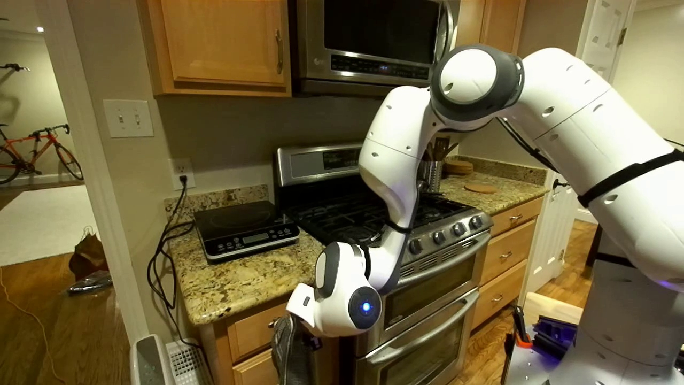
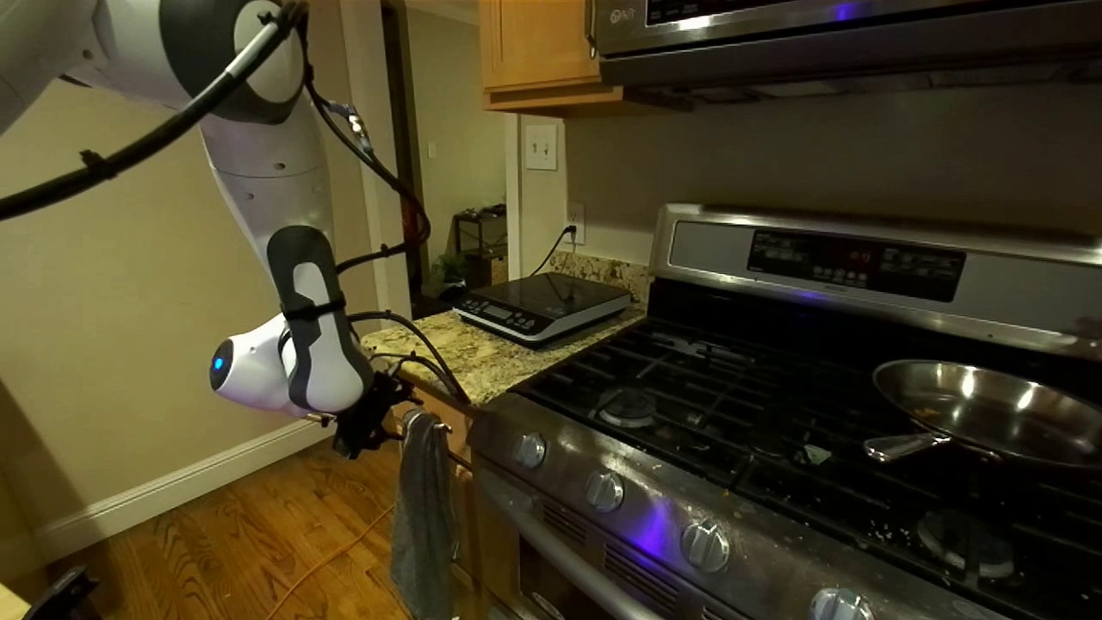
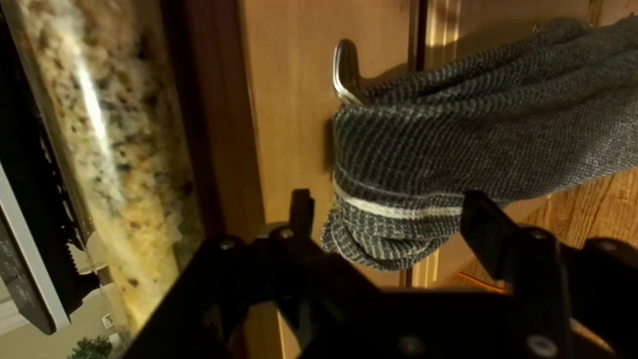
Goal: Open the first top drawer
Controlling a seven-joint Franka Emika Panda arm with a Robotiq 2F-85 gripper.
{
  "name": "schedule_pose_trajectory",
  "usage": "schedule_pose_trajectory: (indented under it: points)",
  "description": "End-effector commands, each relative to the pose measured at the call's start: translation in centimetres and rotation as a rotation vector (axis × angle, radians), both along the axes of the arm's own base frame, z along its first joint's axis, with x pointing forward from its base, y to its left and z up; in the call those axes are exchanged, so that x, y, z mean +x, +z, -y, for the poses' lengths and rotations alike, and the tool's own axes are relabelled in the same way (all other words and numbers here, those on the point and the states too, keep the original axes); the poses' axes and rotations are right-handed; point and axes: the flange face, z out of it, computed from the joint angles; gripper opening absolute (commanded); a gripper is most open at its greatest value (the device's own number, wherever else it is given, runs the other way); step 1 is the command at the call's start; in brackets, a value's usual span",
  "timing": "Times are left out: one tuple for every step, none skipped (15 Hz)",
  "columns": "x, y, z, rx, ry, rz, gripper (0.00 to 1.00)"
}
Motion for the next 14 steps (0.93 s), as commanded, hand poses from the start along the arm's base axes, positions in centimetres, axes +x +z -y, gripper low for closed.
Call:
schedule_pose_trajectory:
  points:
    - [1.4, -0.5, 1.0, 0.021, 0.017, -0.016, 0.76]
    - [1.7, -0.6, 1.1, 0.024, 0.016, -0.018, 0.74]
    - [2.0, -0.8, 1.3, 0.024, 0.014, -0.018, 0.76]
    - [2.3, -1.0, 1.4, 0.026, 0.01, -0.017, 0.77]
    - [2.6, -1.1, 1.4, 0.028, 0.007, -0.016, 0.77]
    - [2.8, -1.3, 1.4, 0.032, 0.005, -0.016, 0.72]
    - [2.8, -1.4, 1.3, 0.035, 0.006, -0.019, 0.51]
    - [2.8, -1.5, 1.3, 0.036, 0.006, -0.02, 0.48]
    - [2.8, -1.6, 1.3, 0.038, 0.007, -0.022, 0.48]
    - [2.8, -1.7, 1.3, 0.038, 0.008, -0.023, 0.42]
    - [2.8, -1.6, 1.3, 0.038, 0.009, -0.022, 0.35]
    - [2.9, -1.6, 1.4, 0.038, 0.008, -0.021, 0.27]
    - [2.9, -1.5, 1.4, 0.039, 0.008, -0.019, 0.21]
    - [3.0, -1.5, 1.4, 0.039, 0.007, -0.018, 0.14]
